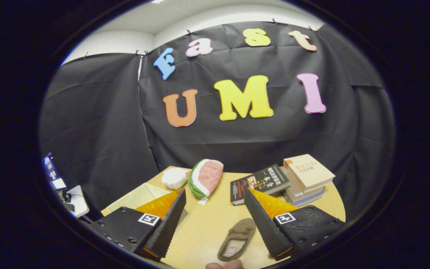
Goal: Open the storage box then place both shoes into the box .Put the left shoe in first, then the right shoe, with the right side of both shoes facing outward in a uniform manner.
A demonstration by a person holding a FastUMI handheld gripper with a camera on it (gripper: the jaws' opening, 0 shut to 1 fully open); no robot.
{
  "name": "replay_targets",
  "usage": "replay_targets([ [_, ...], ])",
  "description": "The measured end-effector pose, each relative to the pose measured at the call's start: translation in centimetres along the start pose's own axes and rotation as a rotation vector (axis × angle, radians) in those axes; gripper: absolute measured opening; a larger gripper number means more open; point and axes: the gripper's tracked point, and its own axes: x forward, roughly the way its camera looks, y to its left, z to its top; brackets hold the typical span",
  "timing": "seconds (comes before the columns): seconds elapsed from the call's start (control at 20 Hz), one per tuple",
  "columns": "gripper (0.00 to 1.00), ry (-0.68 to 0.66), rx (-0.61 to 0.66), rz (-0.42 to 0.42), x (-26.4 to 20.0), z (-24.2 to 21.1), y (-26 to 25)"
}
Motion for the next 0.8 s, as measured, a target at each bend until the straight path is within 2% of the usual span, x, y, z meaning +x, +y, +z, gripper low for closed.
replay_targets([
  [0.15, 0.96, 0.049, 0.026, -0.062, 0.0, -4.0, -3.3],
  [0.35, 0.96, 0.185, 0.063, -0.109, 1.5, -11.2, -6.3],
  [0.65, 0.96, 0.395, 0.056, -0.138, 5.1, -20.6, -8.0],
  [0.8, 0.96, 0.466, 0.083, -0.150, 6.0, -23.2, -8.4],
])
